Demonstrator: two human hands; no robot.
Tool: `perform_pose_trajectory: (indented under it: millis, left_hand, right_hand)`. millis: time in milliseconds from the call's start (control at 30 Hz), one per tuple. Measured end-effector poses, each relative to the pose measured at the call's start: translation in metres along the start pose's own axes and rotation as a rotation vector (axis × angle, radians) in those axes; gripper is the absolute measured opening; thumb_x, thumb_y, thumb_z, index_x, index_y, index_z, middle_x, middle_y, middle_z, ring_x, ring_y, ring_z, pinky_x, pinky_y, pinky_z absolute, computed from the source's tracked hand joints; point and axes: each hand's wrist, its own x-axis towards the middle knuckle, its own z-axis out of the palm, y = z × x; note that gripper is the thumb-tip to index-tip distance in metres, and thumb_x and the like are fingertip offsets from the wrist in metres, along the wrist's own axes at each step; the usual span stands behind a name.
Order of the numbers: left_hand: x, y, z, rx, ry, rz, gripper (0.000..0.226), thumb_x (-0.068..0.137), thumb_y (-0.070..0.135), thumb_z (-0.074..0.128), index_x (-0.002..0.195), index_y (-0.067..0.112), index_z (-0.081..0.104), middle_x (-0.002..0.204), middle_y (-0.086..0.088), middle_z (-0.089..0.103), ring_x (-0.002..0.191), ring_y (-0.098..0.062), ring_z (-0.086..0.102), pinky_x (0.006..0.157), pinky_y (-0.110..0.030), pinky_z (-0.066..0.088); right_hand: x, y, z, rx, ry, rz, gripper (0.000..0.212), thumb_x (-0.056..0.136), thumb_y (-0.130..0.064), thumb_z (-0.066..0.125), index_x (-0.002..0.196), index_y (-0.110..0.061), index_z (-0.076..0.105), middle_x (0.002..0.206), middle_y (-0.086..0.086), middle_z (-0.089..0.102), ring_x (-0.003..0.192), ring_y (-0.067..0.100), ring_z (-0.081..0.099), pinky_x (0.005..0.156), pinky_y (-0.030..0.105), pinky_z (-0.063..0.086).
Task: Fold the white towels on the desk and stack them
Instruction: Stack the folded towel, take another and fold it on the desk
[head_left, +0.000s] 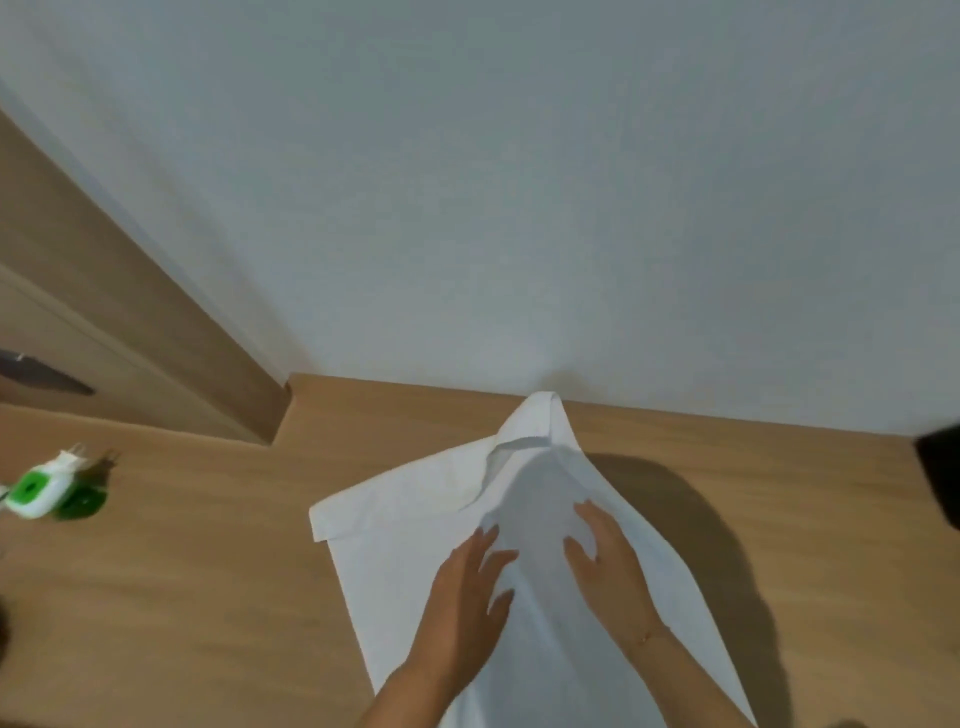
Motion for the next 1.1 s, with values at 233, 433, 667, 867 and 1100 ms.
perform_pose_trajectory:
  millis: [233,433,667,867,1100]
  left_hand:
    - [0.023,-0.010,0.027,0.441,-0.080,0.378,0.048,0.094,0.046,0.046,0.139,0.030,0.054,0.151,-0.005,0.043,0.138,-0.025,0.042,0.111,-0.045,0.026]
    - [0.027,-0.026,0.044,0.369,-0.113,0.356,0.053,0.099,0.048,0.032,0.150,0.032,0.037,0.161,-0.002,0.023,0.149,-0.019,0.015,0.117,-0.047,0.012]
    - [0.028,-0.022,0.054,0.311,0.030,0.157,0.055,0.101,0.050,0.028,0.153,0.036,0.025,0.164,0.004,0.011,0.151,-0.015,0.007,0.122,-0.039,0.001]
    - [0.041,-0.006,0.069,0.272,0.209,-0.104,0.057,0.102,0.049,0.028,0.156,0.033,0.018,0.165,-0.001,0.009,0.152,-0.019,0.004,0.123,-0.041,-0.001]
    - [0.056,0.024,0.084,0.206,0.284,-0.345,0.057,0.104,0.046,0.024,0.157,0.028,0.013,0.165,-0.005,0.001,0.152,-0.023,-0.003,0.121,-0.046,-0.007]
  right_hand:
    - [-0.086,0.072,0.012,-0.285,0.264,0.190,0.052,0.097,-0.032,0.049,0.146,-0.021,0.036,0.156,-0.003,0.027,0.138,0.019,0.028,0.111,0.034,0.025]
    - [-0.114,0.111,0.064,-0.442,0.324,0.351,0.068,0.096,-0.057,0.007,0.153,-0.022,-0.005,0.160,0.001,-0.014,0.149,0.017,-0.005,0.116,0.054,-0.002]
    - [-0.054,0.122,0.033,-0.608,0.352,0.155,0.068,0.097,-0.053,0.014,0.156,-0.019,0.006,0.163,0.005,0.004,0.150,0.024,0.008,0.115,0.063,0.002]
    - [0.028,0.115,-0.024,-0.810,0.197,-0.214,0.068,0.095,-0.055,0.019,0.155,-0.024,0.013,0.163,0.002,0.007,0.150,0.022,0.008,0.116,0.060,0.002]
    - [0.104,0.101,-0.061,-0.954,0.048,-0.538,0.066,0.097,-0.052,0.020,0.156,-0.025,0.006,0.163,0.001,0.001,0.150,0.019,0.000,0.117,0.059,0.000]
